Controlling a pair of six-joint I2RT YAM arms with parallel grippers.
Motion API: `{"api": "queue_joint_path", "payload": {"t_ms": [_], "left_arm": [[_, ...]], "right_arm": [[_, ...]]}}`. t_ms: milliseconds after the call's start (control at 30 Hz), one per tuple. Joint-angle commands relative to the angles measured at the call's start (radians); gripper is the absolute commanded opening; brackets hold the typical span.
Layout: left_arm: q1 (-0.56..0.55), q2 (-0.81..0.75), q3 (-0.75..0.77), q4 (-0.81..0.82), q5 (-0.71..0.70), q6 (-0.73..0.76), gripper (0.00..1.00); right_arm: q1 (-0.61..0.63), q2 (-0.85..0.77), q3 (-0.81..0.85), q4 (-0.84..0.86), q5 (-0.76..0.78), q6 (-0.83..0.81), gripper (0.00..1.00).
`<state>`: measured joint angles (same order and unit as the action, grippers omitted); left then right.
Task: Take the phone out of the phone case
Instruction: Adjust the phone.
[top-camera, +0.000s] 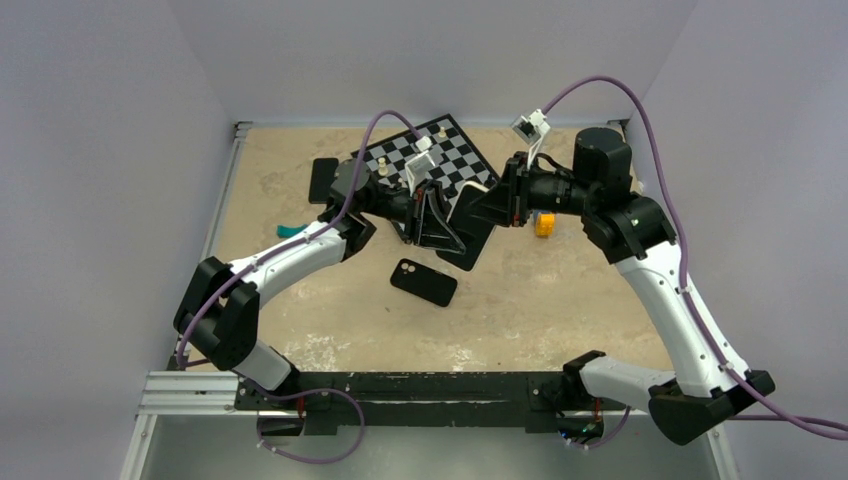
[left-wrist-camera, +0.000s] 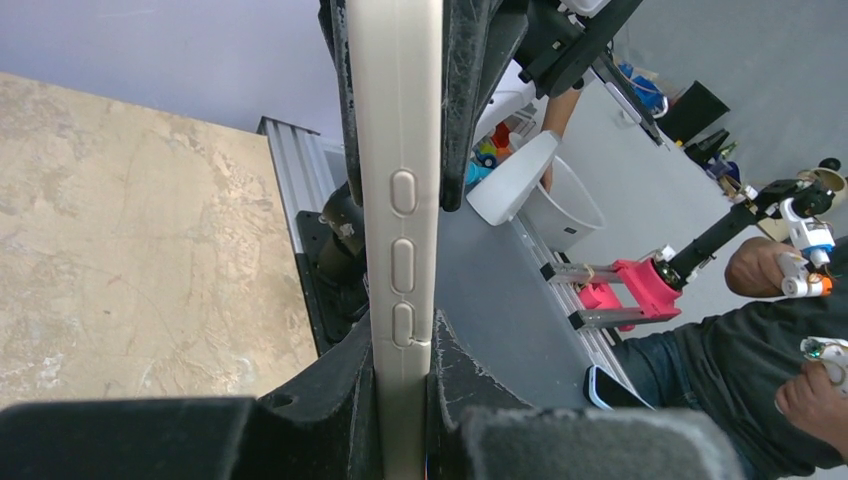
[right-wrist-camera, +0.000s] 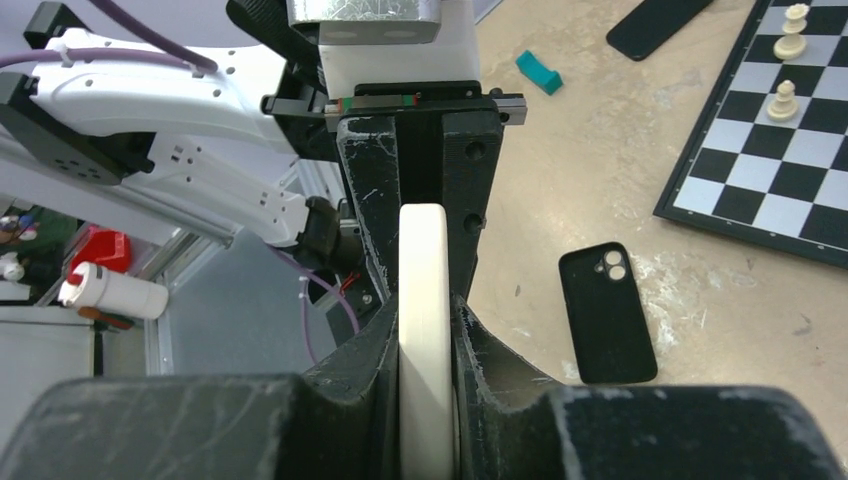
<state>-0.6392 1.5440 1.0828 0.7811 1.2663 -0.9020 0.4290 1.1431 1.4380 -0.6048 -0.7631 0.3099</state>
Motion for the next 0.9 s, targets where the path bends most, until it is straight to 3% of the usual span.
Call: {"api": "queue_joint_path", "payload": {"t_ms": [0, 67, 133, 167, 233, 300, 367, 400, 500, 567, 633, 767, 867], "left_arm": [[-0.004, -0.038, 0.052, 0.021, -0.015, 0.015, 0.00], [-0.004, -0.039, 0.054, 0.020, -0.015, 0.014, 0.00], [-0.004, -0.041, 0.057, -0.003, -0.024, 0.028, 0.00], [-0.002, -0.046, 0.063, -0.059, -0.042, 0.046, 0.07], [-0.001, -0.070, 0.061, -0.120, -0.081, 0.079, 0.31], [-0.001, -0.113, 0.045, -0.158, -0.116, 0.120, 0.70], [0.001, -0.169, 0.058, -0.325, -0.162, 0.224, 0.89], [0.003, -0.208, 0.060, -0.443, -0.208, 0.284, 0.93], [0.044, -0.378, -0.019, -0.691, -0.469, 0.337, 0.86], [0.090, -0.544, -0.152, -0.738, -0.668, 0.267, 0.78], [0.112, -0.698, -0.255, -0.774, -0.785, 0.219, 0.78], [0.111, -0.871, -0.352, -0.843, -0.795, 0.144, 0.98], [0.108, -0.902, -0.396, -0.741, -0.663, 0.069, 0.97]], "right_arm": [[0.004, 0.000, -0.008, 0.046, -0.131, -0.025, 0.16], [0.004, 0.006, -0.014, 0.044, -0.141, -0.037, 0.00], [0.004, -0.006, -0.027, 0.067, -0.101, -0.036, 0.00], [0.004, -0.024, -0.047, 0.104, -0.072, -0.016, 0.00], [0.004, -0.068, -0.105, 0.212, -0.013, 0.063, 0.00], [0.004, -0.105, -0.153, 0.314, 0.023, 0.133, 0.00], [0.004, -0.136, -0.198, 0.408, 0.041, 0.212, 0.00], [0.005, -0.151, -0.217, 0.448, 0.047, 0.245, 0.00], [0.005, -0.189, -0.291, 0.575, 0.052, 0.331, 0.00], [0.005, -0.218, -0.362, 0.703, 0.048, 0.405, 0.00], [0.005, -0.241, -0.429, 0.827, 0.040, 0.475, 0.00], [0.006, -0.237, -0.529, 1.073, -0.014, 0.636, 0.00], [0.020, -0.212, -0.592, 1.266, -0.050, 0.753, 0.00]]}}
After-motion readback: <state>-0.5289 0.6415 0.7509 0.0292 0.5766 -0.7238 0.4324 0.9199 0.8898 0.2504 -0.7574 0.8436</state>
